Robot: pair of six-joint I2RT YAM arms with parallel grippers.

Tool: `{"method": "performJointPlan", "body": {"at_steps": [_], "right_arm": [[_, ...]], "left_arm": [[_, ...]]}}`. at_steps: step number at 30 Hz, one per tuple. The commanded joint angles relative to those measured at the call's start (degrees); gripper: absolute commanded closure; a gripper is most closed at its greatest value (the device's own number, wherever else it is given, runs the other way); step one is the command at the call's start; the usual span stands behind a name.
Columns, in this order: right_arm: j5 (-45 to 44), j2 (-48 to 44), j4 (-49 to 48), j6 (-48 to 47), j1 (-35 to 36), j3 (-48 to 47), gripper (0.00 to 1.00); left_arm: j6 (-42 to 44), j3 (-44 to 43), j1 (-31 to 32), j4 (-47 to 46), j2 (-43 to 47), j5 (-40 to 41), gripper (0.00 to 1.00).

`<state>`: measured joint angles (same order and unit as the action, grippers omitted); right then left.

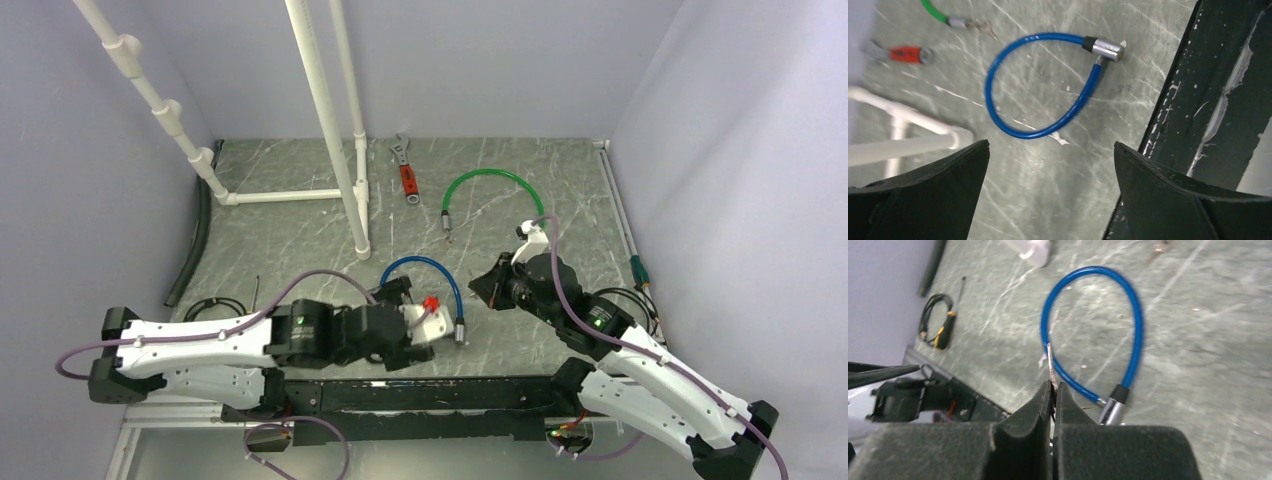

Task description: Unlock with the key

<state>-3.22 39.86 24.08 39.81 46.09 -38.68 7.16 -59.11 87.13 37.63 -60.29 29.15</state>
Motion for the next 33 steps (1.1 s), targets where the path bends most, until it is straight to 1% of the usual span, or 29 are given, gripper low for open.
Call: {"method": "performJointPlan", "body": {"at_steps": [1, 2, 3, 4, 6, 7, 9, 13, 19, 22, 25, 28, 31, 33], "right_arm": [[-12.23, -2.19, 6.81, 2.03, -0.29, -3.12, 1.0], [-12.99, -2.52, 7.46, 2.17, -0.29, -3.03, 1.0], [-13.57, -2.89, 7.88, 2.27, -0.29, -2.95, 1.0], [-14.03, -3.2, 8.22, 2.33, -0.25, -2.85, 1.0], [-14.64, -3.68, 9.04, 2.37, -0.29, -2.79, 1.0], [-14.88, -3.85, 9.39, 2.42, -0.27, -2.73, 1.0], [-15.22, -4.35, 9.9, 2.54, -0.36, -2.6, 1.0], [-14.6, -5.04, 10.09, 2.3, -0.37, -2.3, 1.0], [-13.8, -5.93, 10.61, 1.92, -0.34, -2.13, 1.0], [-13.25, -6.36, 10.45, 2.22, -0.38, -1.55, 1.0], [-13.09, -6.77, 10.78, 2.67, -0.38, -1.25, 1.0], [-13.29, -7.3, 11.35, 2.75, -0.38, -1.2, 1.0], [-13.47, -7.68, 12.14, 2.81, -0.38, -1.47, 1.0], [-13.56, -7.93, 12.46, 2.73, -0.38, -1.58, 1.0]], "left_arm": [[-12.59, 1.26, -11.44, -2.63, -3.38, -19.97, 0.01], [-11.81, 2.95, -13.88, -4.26, -4.48, -24.91, 0.02], [-10.83, 3.82, -15.84, -5.96, -5.79, -27.9, 0.03], [-9.7, 4.27, -16.92, -7.85, -7.23, -29.21, 0.05], [-7.93, 2.71, -17.56, -7.95, -10.95, -30.95, 0.07], [-7.87, 2.21, -18.06, -8.62, -12.86, -32.3, 0.07], [-5.17, 1.69, -19.03, -10.44, -16.21, -35.23, 0.08], [-1.79, 2.38, -19.74, -15.33, -21.6, -37.52, 0.09], [4.28, 3.77, -21.42, -21.9, -26.57, -40.75, 0.18], [6.67, 4.85, -23.43, -24.33, -28.01, -45.49, 0.18], [8.9, 6.46, -25.36, -26.76, -28.4, -49.91, 0.21], [10.51, 8.29, -26.64, -30.0, -28.4, -51.59, 0.23], [12.26, 8.66, -27.1, -31.27, -30.08, -51.78, 0.24], [12.87, 8.67, -27.13, -32.28, -31.48, -52.48, 0.27]]}}
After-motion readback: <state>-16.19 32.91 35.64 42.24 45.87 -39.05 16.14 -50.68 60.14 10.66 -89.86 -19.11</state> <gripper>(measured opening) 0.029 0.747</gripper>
